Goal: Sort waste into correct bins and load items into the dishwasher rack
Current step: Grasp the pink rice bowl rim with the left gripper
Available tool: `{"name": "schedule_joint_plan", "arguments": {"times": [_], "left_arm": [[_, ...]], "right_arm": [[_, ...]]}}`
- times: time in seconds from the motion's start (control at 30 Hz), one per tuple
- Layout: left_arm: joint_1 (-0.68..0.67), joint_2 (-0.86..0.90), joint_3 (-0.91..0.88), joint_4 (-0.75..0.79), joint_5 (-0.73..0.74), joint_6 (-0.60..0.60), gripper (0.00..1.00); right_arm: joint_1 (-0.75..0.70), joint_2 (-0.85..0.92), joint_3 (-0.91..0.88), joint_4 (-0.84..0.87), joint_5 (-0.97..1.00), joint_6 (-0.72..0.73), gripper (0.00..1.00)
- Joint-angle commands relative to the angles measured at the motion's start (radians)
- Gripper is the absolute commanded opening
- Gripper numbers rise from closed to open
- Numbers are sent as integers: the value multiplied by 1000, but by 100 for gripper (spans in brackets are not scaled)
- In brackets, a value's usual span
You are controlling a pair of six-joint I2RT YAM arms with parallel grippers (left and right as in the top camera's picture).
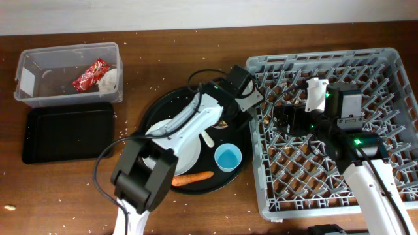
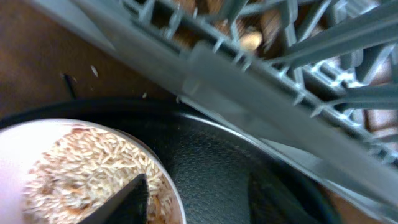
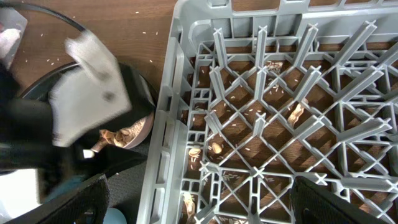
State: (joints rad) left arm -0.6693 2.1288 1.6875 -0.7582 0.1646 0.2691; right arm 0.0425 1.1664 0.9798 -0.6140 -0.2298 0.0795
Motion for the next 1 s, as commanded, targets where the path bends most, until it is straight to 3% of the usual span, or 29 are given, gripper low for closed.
{"name": "schedule_joint_plan", "arguments": {"times": [0.0, 0.23, 0.37, 0.6, 0.97], "left_arm": [[-6, 39, 15, 3, -80, -34, 42], [-6, 77, 15, 21, -95, -40, 31], [-6, 78, 15, 21, -106, -41, 10], [-6, 76, 27, 10, -117, -56, 5], [-5, 76, 235, -235, -255, -127, 1]], "right_arm": [[-5, 2, 15, 0, 5, 6, 92], [-5, 2, 15, 0, 5, 6, 92], [-5, 2, 15, 0, 5, 6, 92], [-5, 2, 15, 0, 5, 6, 92], [-5, 2, 15, 0, 5, 6, 92]]}}
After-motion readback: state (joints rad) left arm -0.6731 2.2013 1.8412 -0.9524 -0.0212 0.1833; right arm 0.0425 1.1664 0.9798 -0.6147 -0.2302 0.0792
